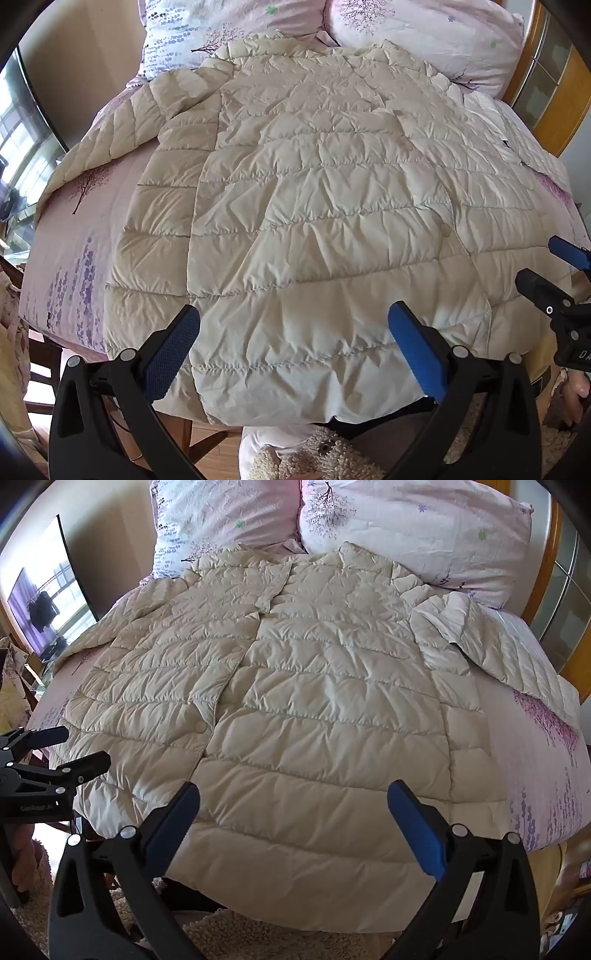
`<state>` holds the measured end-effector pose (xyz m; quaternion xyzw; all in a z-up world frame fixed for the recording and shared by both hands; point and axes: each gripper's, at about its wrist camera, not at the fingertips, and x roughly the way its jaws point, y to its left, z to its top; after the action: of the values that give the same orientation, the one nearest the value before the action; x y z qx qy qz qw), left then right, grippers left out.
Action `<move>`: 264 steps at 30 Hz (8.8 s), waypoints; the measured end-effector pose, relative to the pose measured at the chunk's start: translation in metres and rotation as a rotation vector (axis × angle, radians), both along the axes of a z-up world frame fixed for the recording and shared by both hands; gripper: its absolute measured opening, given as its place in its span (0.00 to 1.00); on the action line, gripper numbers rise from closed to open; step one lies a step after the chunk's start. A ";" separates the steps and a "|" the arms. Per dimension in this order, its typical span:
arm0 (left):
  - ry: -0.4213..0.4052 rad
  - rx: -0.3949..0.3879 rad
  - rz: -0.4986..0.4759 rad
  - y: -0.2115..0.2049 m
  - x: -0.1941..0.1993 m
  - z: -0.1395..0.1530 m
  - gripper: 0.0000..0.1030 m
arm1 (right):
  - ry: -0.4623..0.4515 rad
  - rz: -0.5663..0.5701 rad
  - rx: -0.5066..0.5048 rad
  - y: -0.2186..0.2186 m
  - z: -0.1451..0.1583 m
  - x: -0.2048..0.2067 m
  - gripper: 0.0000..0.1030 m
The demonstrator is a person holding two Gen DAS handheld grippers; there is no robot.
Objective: Fold large clothes
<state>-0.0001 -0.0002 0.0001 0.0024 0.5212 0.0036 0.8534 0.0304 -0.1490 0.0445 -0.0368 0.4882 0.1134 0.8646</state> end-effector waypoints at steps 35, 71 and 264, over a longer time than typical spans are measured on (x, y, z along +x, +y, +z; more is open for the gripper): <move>0.006 -0.015 0.003 0.000 0.000 0.001 0.99 | 0.000 0.000 0.011 -0.001 -0.002 0.001 0.98; 0.011 -0.020 0.004 0.005 -0.001 -0.003 0.99 | 0.017 -0.008 0.041 -0.002 -0.007 0.004 0.98; -0.343 -0.935 0.899 0.375 0.093 -0.064 0.32 | 0.064 0.173 0.275 0.056 0.006 0.208 0.66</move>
<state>0.0925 0.3747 -0.0634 -0.5855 0.2754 0.1329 0.7508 0.2385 -0.0928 0.0509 0.0434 0.4903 0.2543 0.8325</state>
